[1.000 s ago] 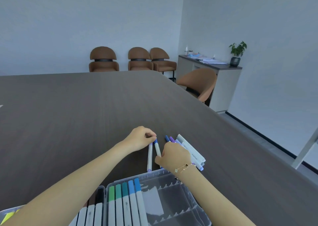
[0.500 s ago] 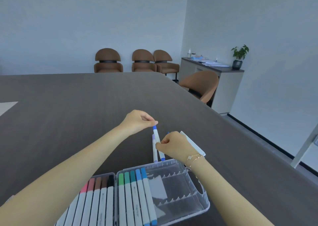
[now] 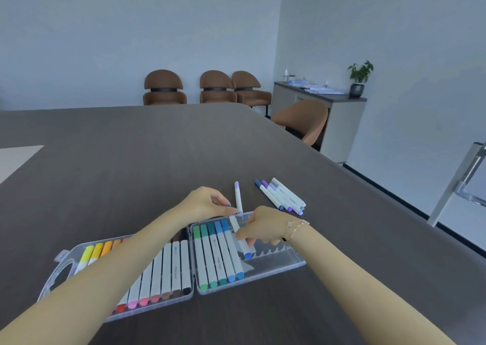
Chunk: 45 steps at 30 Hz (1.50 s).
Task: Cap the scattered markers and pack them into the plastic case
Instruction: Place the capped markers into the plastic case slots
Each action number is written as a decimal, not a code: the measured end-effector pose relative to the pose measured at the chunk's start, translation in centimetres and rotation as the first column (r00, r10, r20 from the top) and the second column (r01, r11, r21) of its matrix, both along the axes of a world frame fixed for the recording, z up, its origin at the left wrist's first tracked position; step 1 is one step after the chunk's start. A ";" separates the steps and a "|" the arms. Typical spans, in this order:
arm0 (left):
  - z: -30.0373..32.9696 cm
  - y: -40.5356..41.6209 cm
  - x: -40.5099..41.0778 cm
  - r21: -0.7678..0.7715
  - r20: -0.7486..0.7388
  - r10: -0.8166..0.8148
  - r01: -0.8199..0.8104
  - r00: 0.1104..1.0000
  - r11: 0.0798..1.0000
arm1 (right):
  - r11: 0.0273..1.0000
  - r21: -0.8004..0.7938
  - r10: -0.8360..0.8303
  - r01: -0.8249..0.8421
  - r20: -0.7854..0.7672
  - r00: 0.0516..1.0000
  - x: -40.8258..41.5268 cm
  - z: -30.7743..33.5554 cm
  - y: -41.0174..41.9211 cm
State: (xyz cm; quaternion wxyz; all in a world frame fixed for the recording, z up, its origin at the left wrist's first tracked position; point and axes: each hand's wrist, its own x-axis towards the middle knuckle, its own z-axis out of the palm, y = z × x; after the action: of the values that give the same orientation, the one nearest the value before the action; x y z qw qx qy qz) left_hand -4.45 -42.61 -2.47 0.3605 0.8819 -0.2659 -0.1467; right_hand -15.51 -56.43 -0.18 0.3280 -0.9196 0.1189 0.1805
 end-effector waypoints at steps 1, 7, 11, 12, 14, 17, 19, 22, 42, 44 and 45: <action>-0.2 0.0 -0.3 0.005 -0.006 -0.015 0.016 1.000 1.000 | 1.000 -0.011 0.018 -0.018 -0.015 1.000 -0.3 -0.1 0.0; -1.0 0.2 -1.1 0.032 0.002 -0.066 0.066 0.998 0.997 | 0.996 -0.062 0.065 -0.067 -0.036 0.997 -1.6 -0.9 0.0; -1.5 0.2 -1.3 0.008 0.023 -0.044 0.043 0.999 0.999 | 0.998 -0.019 0.057 -0.056 0.023 0.998 -1.9 -1.3 -0.1; -1.7 0.3 -1.3 -0.003 0.019 -0.039 0.039 0.999 0.999 | 0.999 -0.007 0.051 -0.051 0.028 0.998 -1.9 -1.4 -0.2; -1.9 0.3 -1.3 -0.019 0.009 -0.041 0.041 0.999 0.999 | 0.999 -0.014 0.047 -0.047 0.030 0.998 -1.7 -1.6 -0.2; -2.0 0.0 -1.1 0.008 0.039 -0.059 0.059 0.997 0.998 | 0.996 -0.073 0.057 -0.056 0.018 0.998 -1.2 -2.0 -0.4; -1.8 0.0 -0.9 0.033 0.045 -0.076 0.075 0.996 0.997 | 0.993 -0.083 0.081 -0.081 -0.001 0.997 -1.0 -2.0 -0.7; -1.5 -0.3 -0.2 0.050 0.044 -0.086 0.084 0.995 0.995 | 0.999 -0.036 0.038 -0.036 0.057 0.998 -0.7 -1.5 -1.7; -2.1 -12.4 8.5 0.143 0.266 -0.079 0.042 0.961 0.989 | 0.805 -0.486 -0.166 0.341 0.367 0.915 8.7 -4.1 -8.3; -1.9 -12.2 8.4 0.099 0.224 -0.059 0.038 0.973 0.994 | 0.805 -0.464 -0.174 0.370 0.411 0.895 8.9 -4.0 -8.0; -1.6 -12.0 8.3 0.074 0.214 -0.043 0.028 0.976 0.997 | 0.811 -0.432 -0.190 0.395 0.444 0.875 8.9 -3.8 -7.8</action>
State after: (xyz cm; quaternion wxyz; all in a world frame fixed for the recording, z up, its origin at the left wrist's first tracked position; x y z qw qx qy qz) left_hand 3.89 -54.62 -4.11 0.2955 0.8999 -0.3137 -0.0661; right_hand -6.66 -64.25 -3.99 0.1139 -0.9598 0.2392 -0.0931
